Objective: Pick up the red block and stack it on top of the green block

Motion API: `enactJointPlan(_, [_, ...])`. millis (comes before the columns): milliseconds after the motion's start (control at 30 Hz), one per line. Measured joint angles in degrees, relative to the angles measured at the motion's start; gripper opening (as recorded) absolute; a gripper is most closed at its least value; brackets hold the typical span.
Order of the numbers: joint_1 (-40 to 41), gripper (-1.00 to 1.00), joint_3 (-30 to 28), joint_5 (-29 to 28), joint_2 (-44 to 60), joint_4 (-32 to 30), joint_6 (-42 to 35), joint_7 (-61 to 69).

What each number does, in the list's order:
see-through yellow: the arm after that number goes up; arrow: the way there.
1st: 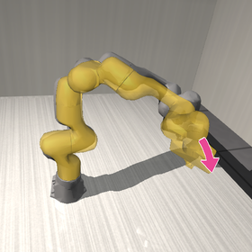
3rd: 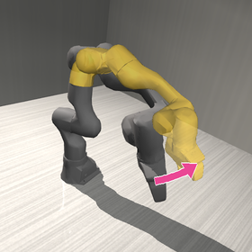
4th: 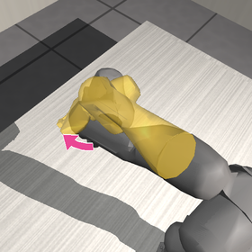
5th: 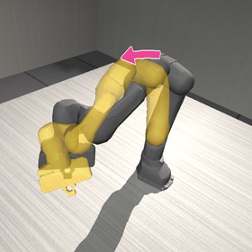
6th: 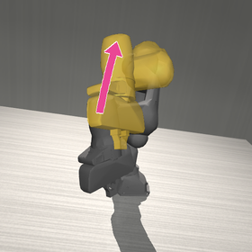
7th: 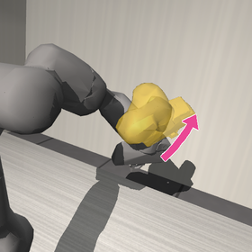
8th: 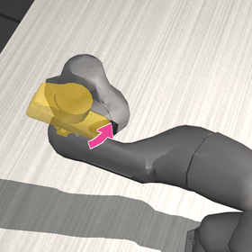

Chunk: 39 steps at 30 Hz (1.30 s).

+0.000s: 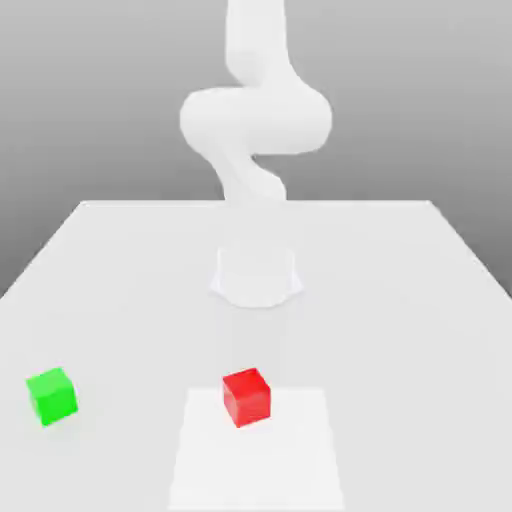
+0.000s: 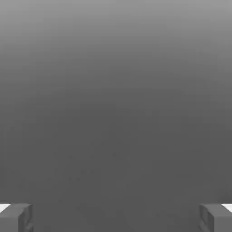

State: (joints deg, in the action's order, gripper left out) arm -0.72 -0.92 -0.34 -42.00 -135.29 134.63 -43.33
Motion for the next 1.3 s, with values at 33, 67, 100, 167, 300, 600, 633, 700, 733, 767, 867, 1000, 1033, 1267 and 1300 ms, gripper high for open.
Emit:
enactJointPlan(33, [-0.35,0.00,-0.47,-0.17,1.90,-1.68,1.40,1.21])
enactJointPlan(67, [-0.69,0.00,-0.92,-0.32,3.77,-3.33,2.78,2.42])
enactJointPlan(100, [-1.03,0.00,-1.38,-0.48,5.63,-4.95,4.14,3.61])
enactJointPlan(167, [-1.66,0.00,-2.28,-0.74,9.31,-8.17,6.83,6.01])
enactJointPlan(300, [-2.95,0.00,-4.14,-1.29,16.74,-14.64,12.21,10.86])
enactJointPlan(600, [-4.68,0.00,-6.85,-0.78,38.10,-29.28,27.57,23.90])
enactJointPlan(633, [-4.84,0.00,-6.69,0.08,40.70,-29.51,29.63,24.96])
enactJointPlan(700, [-4.48,0.00,-5.77,2.30,45.25,-29.30,33.39,26.88])
enactJointPlan(733, [-3.99,0.00,-5.02,3.46,47.40,-29.07,35.22,27.77])
enactJointPlan(767, [-3.12,0.00,-3.90,4.54,49.51,-28.80,36.99,28.58])
enactJointPlan(867, [-1.73,-1.00,-2.16,5.94,52.99,-28.32,39.94,29.58])
enactJointPlan(1000, [-1.69,-1.00,-2.14,5.81,52.98,-28.32,39.85,29.45])
enactJointPlan(1033, [-1.23,-1.00,-1.64,6.05,53.68,-28.22,40.47,29.64])
enactJointPlan(1267, [-2.10,-1.00,-4.18,0.32,41.92,-29.93,30.47,25.56])
enactJointPlan(1300, [-1.93,-1.00,-4.14,-0.27,39.86,-30.23,28.71,25.13])
